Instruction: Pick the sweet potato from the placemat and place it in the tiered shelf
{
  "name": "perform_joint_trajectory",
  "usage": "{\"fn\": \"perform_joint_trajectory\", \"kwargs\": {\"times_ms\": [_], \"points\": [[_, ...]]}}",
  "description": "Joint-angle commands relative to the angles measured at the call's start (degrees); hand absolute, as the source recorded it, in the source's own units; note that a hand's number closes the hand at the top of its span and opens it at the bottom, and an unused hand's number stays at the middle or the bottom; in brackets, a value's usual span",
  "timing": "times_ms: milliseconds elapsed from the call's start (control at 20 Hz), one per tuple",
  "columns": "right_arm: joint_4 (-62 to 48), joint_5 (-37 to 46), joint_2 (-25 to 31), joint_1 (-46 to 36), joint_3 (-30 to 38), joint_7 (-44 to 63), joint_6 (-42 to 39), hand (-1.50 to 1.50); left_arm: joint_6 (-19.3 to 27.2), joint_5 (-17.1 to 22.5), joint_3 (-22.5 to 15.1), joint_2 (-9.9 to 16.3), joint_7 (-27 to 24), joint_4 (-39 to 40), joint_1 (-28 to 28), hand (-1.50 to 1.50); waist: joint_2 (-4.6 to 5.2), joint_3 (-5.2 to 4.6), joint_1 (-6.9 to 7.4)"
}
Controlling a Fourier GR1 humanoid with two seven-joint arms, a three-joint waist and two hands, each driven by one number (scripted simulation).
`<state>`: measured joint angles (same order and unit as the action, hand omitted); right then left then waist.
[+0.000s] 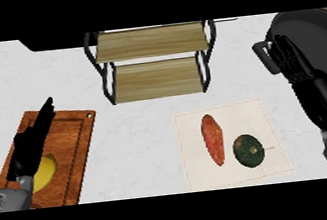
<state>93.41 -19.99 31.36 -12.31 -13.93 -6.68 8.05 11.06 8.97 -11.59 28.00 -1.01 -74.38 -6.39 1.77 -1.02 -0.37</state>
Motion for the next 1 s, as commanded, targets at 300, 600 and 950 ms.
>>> {"fn": "perform_joint_trajectory", "kwargs": {"times_ms": [300,600,950], "points": [[-11.9,9.3,-5.7,-7.4,-7.2,6.7,5.1,1.5,5.3,4.7,4.1,-7.2,1.0,-8.3,-4.8,0.0,-1.64,0.86,2.84],[-19.7,-12.5,-11.8,-8.0,-1.4,-3.1,-21.4,-1.5,6.5,4.2,4.5,-7.0,2.7,-15.3,1.0,0.0,-1.67,1.1,1.53],[-11.4,-4.5,3.3,-14.2,-6.4,5.4,-33.8,-1.5,7.8,3.3,4.5,-6.9,5.8,-18.2,1.0,0.0,-2.06,0.99,0.61]]}}
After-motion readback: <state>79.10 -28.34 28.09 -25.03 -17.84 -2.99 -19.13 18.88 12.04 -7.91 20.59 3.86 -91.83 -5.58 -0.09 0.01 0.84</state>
